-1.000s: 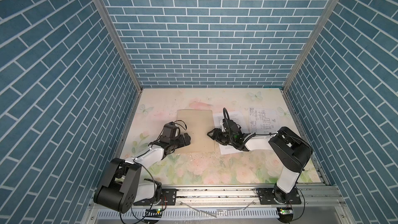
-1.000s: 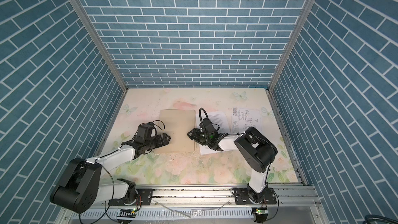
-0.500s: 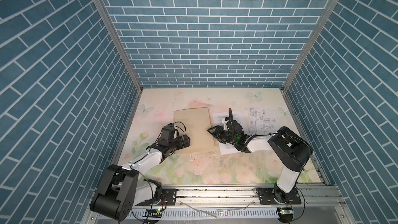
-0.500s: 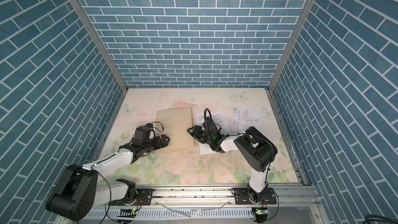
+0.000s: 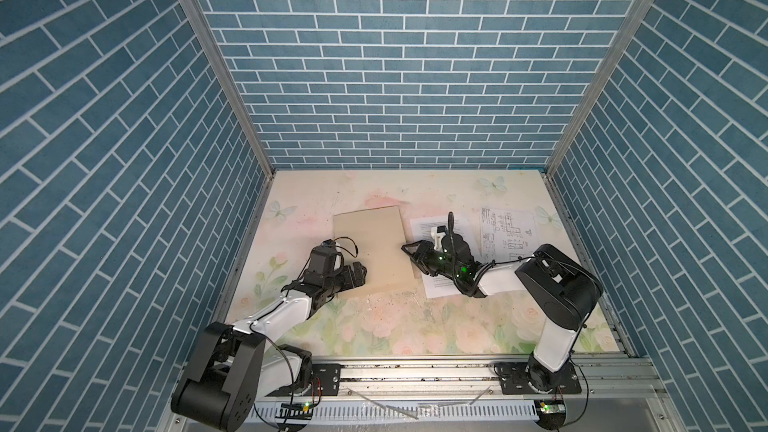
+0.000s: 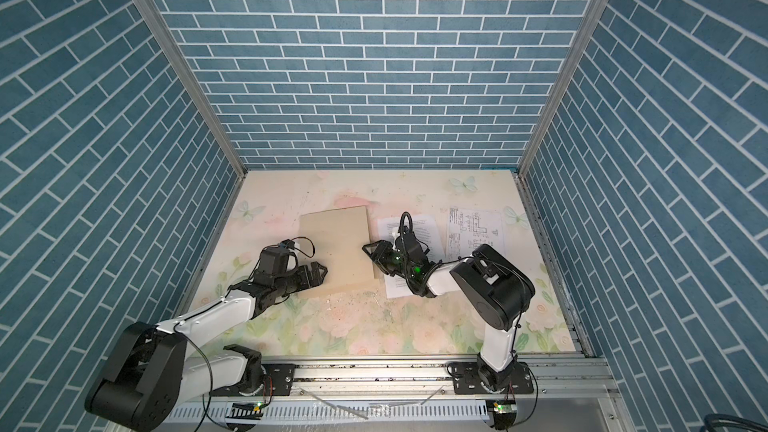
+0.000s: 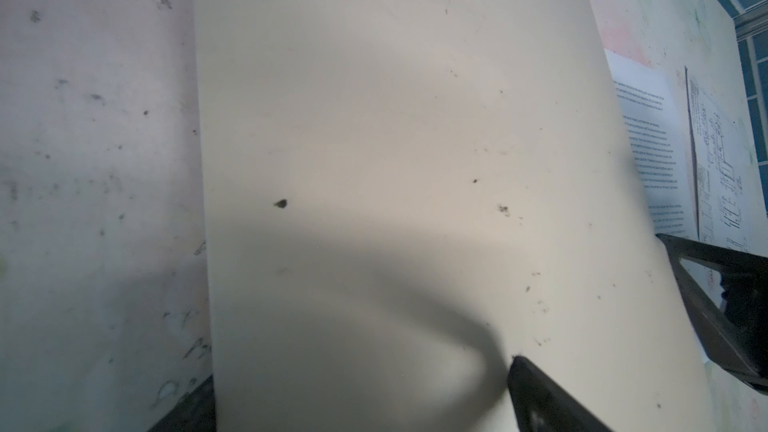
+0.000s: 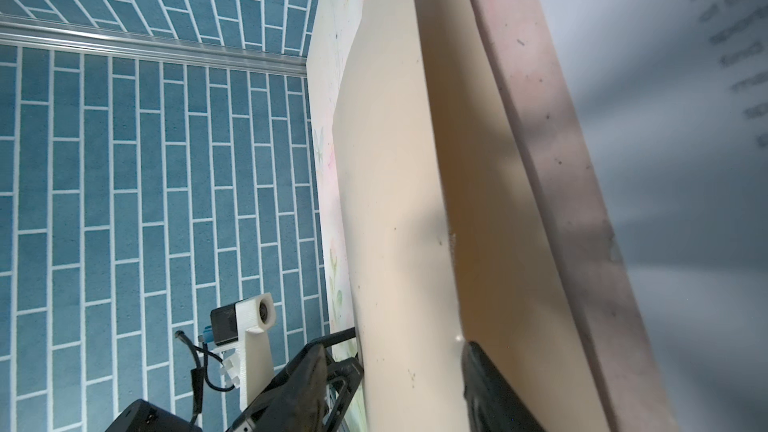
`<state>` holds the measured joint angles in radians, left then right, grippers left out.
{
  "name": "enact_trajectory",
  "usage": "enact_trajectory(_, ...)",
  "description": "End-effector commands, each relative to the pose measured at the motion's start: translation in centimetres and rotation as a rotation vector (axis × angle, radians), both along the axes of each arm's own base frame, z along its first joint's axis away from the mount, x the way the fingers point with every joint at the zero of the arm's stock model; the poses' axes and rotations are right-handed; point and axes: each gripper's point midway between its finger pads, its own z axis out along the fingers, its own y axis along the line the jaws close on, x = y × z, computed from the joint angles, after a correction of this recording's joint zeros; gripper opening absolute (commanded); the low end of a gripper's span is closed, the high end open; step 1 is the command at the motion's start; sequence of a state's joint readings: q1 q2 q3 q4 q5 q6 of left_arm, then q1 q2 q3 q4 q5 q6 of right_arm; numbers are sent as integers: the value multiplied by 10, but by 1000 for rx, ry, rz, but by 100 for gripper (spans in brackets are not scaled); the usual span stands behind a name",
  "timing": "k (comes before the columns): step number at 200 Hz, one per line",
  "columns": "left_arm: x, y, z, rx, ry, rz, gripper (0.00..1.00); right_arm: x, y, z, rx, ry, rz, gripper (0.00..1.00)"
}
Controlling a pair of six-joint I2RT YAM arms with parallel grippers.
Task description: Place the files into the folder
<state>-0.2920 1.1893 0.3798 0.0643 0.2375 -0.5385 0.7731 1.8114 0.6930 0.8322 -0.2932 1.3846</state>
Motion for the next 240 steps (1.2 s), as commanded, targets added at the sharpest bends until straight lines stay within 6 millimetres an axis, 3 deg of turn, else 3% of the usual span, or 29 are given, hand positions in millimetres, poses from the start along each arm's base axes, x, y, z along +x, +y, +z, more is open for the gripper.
enact_trajectory(1,4,-18,18,-56,-79,-82,100,-13,14,9,79,35,57,52)
enact_trajectory(87,4,-24,29,-93,-156,-102,100,-17,18,12,133,43,84,42)
enact_trajectory(135,2,-21,25,-74,-137,-99,100,-18,12,10,93,33,70,35)
enact_trajectory(174,-1,-11,20,93,-102,-90,100,-17,6,14,-3,5,73,20)
enact_trajectory(191,-1,-7,28,157,-121,-79,100,-17,4,15,-29,-1,78,13)
enact_trajectory(240,-8,-8,62,306,-285,-88,100,-16,3,16,-34,-5,68,8)
